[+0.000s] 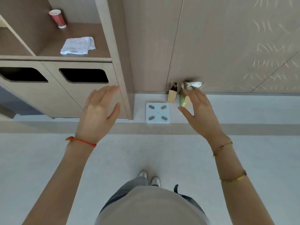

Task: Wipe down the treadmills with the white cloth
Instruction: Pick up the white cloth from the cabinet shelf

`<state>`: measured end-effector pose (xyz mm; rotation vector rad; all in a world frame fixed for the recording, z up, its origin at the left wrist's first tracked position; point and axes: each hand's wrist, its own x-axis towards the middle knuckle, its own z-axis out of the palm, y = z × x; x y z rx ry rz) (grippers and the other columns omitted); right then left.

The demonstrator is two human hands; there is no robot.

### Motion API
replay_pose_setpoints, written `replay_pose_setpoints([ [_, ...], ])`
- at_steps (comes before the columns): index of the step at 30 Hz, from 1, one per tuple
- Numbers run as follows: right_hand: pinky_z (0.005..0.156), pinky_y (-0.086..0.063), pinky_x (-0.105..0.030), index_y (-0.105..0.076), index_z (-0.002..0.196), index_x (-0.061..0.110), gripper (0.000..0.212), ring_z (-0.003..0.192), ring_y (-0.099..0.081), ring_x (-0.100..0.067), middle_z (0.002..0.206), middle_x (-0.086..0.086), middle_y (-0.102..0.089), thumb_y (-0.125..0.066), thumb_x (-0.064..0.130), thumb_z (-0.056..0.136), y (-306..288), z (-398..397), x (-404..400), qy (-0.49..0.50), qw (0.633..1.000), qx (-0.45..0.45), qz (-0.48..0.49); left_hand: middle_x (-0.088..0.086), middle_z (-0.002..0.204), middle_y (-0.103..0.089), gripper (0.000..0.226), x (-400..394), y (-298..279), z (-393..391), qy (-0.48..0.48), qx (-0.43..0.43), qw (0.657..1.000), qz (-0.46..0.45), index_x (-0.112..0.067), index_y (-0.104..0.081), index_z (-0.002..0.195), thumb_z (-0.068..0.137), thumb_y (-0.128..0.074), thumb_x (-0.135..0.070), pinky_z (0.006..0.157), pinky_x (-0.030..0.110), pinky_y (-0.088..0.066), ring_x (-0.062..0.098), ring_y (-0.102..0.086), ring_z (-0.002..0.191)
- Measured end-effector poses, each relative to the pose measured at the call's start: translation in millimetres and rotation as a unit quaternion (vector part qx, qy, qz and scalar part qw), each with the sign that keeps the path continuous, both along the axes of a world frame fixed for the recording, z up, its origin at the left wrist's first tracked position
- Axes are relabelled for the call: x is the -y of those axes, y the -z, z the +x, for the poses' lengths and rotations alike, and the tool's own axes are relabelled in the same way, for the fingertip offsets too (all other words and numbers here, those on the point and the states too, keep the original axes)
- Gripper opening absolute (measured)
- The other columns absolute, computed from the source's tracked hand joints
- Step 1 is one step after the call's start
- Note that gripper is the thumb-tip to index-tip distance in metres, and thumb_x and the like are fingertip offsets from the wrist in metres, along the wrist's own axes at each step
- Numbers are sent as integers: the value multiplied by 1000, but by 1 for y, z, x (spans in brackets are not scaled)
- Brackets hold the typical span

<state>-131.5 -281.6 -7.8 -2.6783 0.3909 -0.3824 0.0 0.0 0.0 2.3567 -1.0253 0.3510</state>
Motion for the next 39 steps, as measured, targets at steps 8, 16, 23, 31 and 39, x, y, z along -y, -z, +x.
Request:
replay_pose_setpoints([
  [8,118,-26,-42,-44,140,9,52,142,-30,-29,142,-9,-47,-60,28,95,8,41,-29,-53,998,-26,10,13,136,-56,43,-47,5,6,-70,-22,997,-17,-4,-51,137,95,-59,-8,109,55,-36,32,-49,129],
  [16,117,-22,-38,-43,142,11,51,143,-27,-26,144,-7,-45,-56,31,97,22,135,-92,-92,994,-41,31,12,137,-56,42,-119,13,71,-134,-39,990,-13,-5,-51,138,96,-57,-11,110,55,-35,33,-49,130],
  [23,118,-24,-44,-41,143,11,52,145,-24,-26,146,-8,-43,-55,29,98,26,246,-177,-105,993,-32,45,13,135,-57,43,-195,9,171,-151,-38,988,-10,-7,-51,138,96,-58,-12,110,54,-37,29,-48,131],
  [31,118,-24,-40,-40,144,13,52,144,-26,-26,146,-7,-44,-56,29,97,37,340,-233,-94,993,-27,62,13,134,-58,42,-241,8,279,-119,-38,992,9,-5,-52,136,95,-57,-11,108,54,-38,30,-50,129],
  [39,117,-29,-41,-41,143,11,53,141,-32,-26,146,-9,-44,-57,28,96,52,442,-230,-86,993,-30,68,14,129,-59,42,-223,30,400,-107,-35,994,12,-4,-54,135,93,-60,-10,106,56,-40,35,-58,115],
])
